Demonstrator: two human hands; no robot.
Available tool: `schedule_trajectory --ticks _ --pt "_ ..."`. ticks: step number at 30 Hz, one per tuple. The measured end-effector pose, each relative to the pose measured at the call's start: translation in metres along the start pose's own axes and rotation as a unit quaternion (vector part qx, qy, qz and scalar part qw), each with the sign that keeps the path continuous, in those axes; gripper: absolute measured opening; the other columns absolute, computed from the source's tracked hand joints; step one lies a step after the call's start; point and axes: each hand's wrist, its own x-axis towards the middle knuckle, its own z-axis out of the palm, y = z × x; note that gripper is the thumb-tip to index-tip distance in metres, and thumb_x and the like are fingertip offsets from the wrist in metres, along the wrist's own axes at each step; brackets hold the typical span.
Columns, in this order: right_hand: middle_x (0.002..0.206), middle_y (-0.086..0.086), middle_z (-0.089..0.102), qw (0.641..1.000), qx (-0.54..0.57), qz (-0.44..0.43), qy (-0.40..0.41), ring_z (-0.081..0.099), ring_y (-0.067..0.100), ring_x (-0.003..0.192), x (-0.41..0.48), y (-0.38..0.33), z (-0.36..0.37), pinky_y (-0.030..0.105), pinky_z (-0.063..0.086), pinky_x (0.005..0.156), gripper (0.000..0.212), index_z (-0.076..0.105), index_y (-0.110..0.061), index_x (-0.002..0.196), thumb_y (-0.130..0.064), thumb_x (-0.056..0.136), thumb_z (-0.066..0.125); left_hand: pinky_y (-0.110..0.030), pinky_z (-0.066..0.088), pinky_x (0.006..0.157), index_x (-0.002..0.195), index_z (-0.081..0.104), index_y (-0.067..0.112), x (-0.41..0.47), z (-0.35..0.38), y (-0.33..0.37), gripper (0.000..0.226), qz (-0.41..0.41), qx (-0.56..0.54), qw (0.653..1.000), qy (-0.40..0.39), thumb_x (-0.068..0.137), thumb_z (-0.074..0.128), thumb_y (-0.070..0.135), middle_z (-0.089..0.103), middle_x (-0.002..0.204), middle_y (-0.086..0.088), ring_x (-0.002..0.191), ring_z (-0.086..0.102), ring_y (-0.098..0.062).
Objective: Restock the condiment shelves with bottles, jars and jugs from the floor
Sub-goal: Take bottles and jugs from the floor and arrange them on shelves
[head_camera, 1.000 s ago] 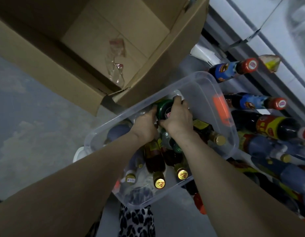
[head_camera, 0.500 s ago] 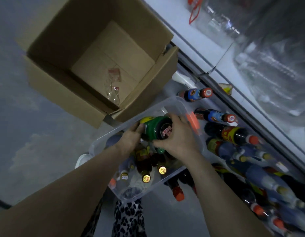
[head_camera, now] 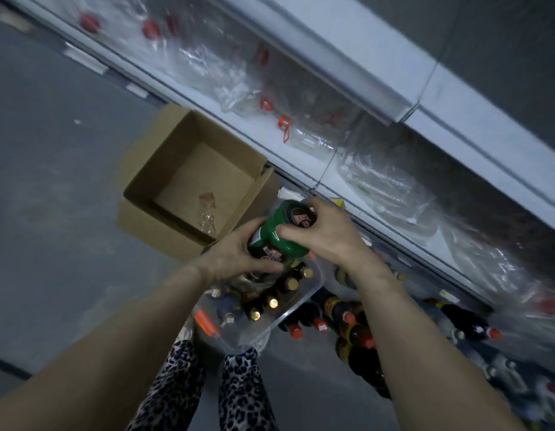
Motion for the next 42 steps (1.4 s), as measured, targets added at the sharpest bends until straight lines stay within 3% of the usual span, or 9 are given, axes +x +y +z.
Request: schedule_trajectory --ticks 5,8,11,14,21,27,33,39,42 --pt "0.102 -0.019 0.064 0.985 0.161 -0.005 0.065 0.063 -0.004 0.091 -0.045 -0.048 -0.042 0.016 0.046 0.069 0.089 0.050 -0.033 0.124 -0.068 0.049 0.085 -0.039 0.050 0.103 0.133 0.051 0.040 -0.046 0.004 0.058 0.085 0.041 -0.061 0.997 0.033 0.059 0.092 0.048 0.068 0.122 0.011 0.114 0.064 -0.009" --pt "0.113 -0.011 0.073 0.956 0.292 -0.016 0.014 0.068 0.011 0.109 -0.072 -0.061 -0.061 0.023 0.053 0.084 0.069 0.058 -0.026 0.127 -0.051 0.068 0.084 -0.042 0.047 0.105 0.128 0.054 0.048 -0.071 0.003 0.099 0.078 0.076 -0.099 0.991 0.045 0.059 0.090 0.052 0.067 0.125 0.011 0.117 0.063 -0.011" --pt "0.125 -0.004 0.071 0.934 0.353 -0.028 -0.041 0.063 0.022 0.122 -0.099 -0.074 -0.073 0.052 0.045 0.105 0.068 0.062 -0.027 0.129 -0.055 0.070 0.079 -0.044 0.048 0.103 0.125 0.057 0.050 -0.101 0.000 0.146 0.066 0.113 -0.107 0.988 0.016 0.066 0.086 0.047 0.066 0.128 0.010 0.118 0.063 -0.012" --pt "0.127 -0.003 0.069 0.922 0.378 -0.068 -0.043 0.063 0.018 0.120 -0.121 -0.095 -0.091 0.049 0.049 0.103 0.051 0.064 -0.026 0.126 -0.046 0.081 0.073 -0.055 0.048 0.101 0.129 0.055 0.047 -0.128 -0.005 0.189 0.062 0.120 -0.105 0.987 -0.004 0.073 0.080 0.049 0.066 0.129 0.006 0.119 0.063 -0.020" --pt "0.121 0.000 0.072 0.922 0.354 -0.155 -0.016 0.067 0.019 0.112 -0.177 -0.162 -0.141 0.041 0.058 0.090 0.044 0.063 -0.020 0.128 -0.038 0.088 0.064 -0.060 0.050 0.094 0.131 0.055 0.045 -0.189 0.000 0.267 0.051 0.154 -0.109 0.982 0.020 0.082 0.060 0.059 0.067 0.127 0.002 0.117 0.064 -0.025" --pt "0.118 -0.004 0.073 0.924 0.307 -0.230 -0.012 0.069 0.017 0.110 -0.219 -0.220 -0.175 0.033 0.057 0.081 0.047 0.064 -0.027 0.124 -0.050 0.084 0.064 -0.044 0.056 0.089 0.127 0.056 0.043 -0.249 0.003 0.325 0.043 0.218 -0.097 0.968 0.075 0.084 0.058 0.052 0.067 0.127 0.004 0.114 0.065 -0.014" --pt "0.118 -0.002 0.073 0.909 0.284 -0.305 -0.021 0.070 0.017 0.109 -0.244 -0.280 -0.196 0.033 0.059 0.081 0.047 0.065 -0.024 0.122 -0.047 0.081 0.067 -0.057 0.053 0.092 0.118 0.059 0.052 -0.301 -0.012 0.367 0.038 0.268 -0.063 0.954 0.119 0.081 0.058 0.059 0.069 0.121 0.010 0.115 0.064 -0.017" --pt "0.125 0.000 0.070 0.904 0.262 -0.338 -0.025 0.067 0.020 0.116 -0.247 -0.336 -0.195 0.040 0.056 0.092 0.053 0.062 -0.021 0.129 -0.045 0.082 0.067 -0.044 0.059 0.077 0.119 0.056 0.056 -0.334 -0.049 0.389 0.041 0.287 -0.049 0.947 0.138 0.078 0.059 0.063 0.069 0.121 0.011 0.117 0.063 -0.018" --pt "0.126 -0.002 0.069 0.902 0.261 -0.344 -0.007 0.065 0.019 0.117 -0.238 -0.364 -0.188 0.040 0.056 0.093 0.045 0.061 -0.022 0.130 -0.041 0.089 0.065 -0.056 0.054 0.090 0.128 0.053 0.052 -0.338 -0.080 0.398 0.051 0.290 -0.045 0.946 0.136 0.079 0.060 0.063 0.067 0.126 0.009 0.118 0.062 -0.019"
